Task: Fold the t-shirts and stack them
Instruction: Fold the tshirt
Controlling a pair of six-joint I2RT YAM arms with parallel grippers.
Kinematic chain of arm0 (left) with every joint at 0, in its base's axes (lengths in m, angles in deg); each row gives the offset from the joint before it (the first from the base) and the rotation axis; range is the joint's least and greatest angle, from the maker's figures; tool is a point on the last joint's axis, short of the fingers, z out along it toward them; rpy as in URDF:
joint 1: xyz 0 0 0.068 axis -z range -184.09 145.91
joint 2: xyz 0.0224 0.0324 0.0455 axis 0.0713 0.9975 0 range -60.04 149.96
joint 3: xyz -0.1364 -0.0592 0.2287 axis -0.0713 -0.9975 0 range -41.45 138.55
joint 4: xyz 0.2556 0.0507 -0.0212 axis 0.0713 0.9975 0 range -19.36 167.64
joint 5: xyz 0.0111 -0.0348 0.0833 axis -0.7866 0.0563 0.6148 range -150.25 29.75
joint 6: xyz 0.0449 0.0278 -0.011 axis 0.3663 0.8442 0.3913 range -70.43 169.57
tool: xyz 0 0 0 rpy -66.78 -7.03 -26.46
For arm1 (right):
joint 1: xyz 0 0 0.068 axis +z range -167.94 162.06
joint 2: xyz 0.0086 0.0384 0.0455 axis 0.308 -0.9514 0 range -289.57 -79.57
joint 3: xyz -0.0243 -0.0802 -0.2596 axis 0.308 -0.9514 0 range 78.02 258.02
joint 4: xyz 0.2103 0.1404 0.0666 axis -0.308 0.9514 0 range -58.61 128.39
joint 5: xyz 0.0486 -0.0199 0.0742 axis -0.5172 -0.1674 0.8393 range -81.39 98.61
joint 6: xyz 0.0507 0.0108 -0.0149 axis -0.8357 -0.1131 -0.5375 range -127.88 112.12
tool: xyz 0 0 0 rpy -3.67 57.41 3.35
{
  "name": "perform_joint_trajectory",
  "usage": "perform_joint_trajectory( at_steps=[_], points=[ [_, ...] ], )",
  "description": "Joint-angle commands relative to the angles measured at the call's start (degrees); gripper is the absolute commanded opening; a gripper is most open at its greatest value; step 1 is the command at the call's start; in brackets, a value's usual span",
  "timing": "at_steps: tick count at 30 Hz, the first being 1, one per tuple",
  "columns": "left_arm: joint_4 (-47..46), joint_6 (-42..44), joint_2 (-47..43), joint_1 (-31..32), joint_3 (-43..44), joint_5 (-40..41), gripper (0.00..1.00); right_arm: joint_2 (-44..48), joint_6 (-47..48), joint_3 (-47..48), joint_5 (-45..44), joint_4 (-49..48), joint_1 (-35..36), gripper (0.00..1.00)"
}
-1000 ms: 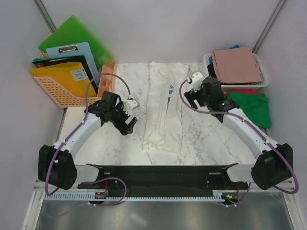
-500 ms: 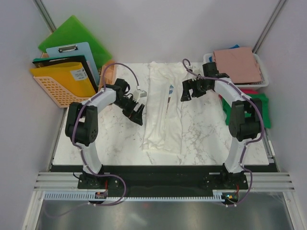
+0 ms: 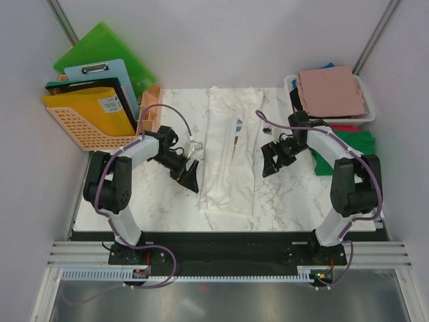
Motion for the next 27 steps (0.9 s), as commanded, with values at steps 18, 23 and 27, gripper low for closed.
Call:
perform_joint_trajectory(
  at_steps=[18,23,27],
  points=[
    [-21.20,-7.52,-15.45,3.06,-15.50,10.42,1.00,9.43,2.79,-16.41,-2.37,-12.04,9.00,0.98],
    [-25.23,-7.78,-26.95,2.97,-17.97,20.88,1.00,23.03,2.62,-21.15,-11.41,-17.31,18.38,0.98],
    [-35.50,-8.58,-36.99,2.71,-22.70,43.87,1.00,25.35,1.30,-20.11,-14.60,-19.78,26.74,0.98]
  ],
)
